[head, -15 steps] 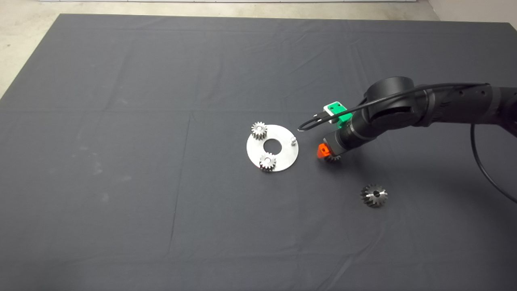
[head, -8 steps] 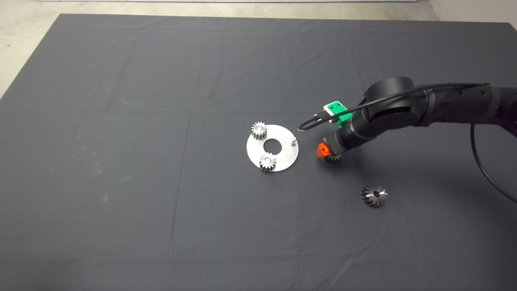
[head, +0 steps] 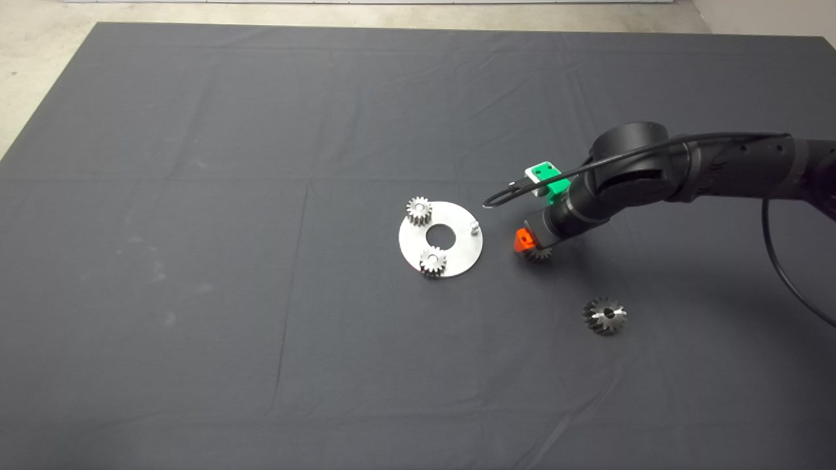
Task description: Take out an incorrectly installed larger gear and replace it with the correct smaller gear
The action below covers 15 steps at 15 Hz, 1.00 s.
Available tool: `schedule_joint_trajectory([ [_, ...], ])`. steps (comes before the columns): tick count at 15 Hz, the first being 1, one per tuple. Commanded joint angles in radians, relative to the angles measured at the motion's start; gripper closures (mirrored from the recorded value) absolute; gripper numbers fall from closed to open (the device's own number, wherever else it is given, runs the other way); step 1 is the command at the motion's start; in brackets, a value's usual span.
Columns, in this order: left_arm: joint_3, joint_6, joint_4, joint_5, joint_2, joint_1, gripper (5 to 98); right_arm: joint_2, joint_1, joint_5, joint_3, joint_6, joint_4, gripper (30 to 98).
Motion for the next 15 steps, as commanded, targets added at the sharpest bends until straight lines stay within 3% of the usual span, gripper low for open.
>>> schedule_joint_trajectory([
  [1,0.012,0.0,-0.014,0.026,-0.002,-0.002,9.3,0.008,0.015,-0.107,-0.01,0.007,-0.023,30.8],
  [6,0.012,0.0,-0.016,0.026,-0.001,-0.002,9.3,0.021,0.015,-0.109,-0.024,0.01,-0.003,30.8],
  [9,0.012,0.0,-0.016,0.026,-0.002,-0.002,9.3,0.045,0.015,-0.109,-0.083,0.01,0.072,30.8],
  [15,0.012,0.0,-0.015,0.026,-0.002,-0.002,9.3,0.047,0.016,-0.11,-0.088,0.014,0.133,30.8],
])
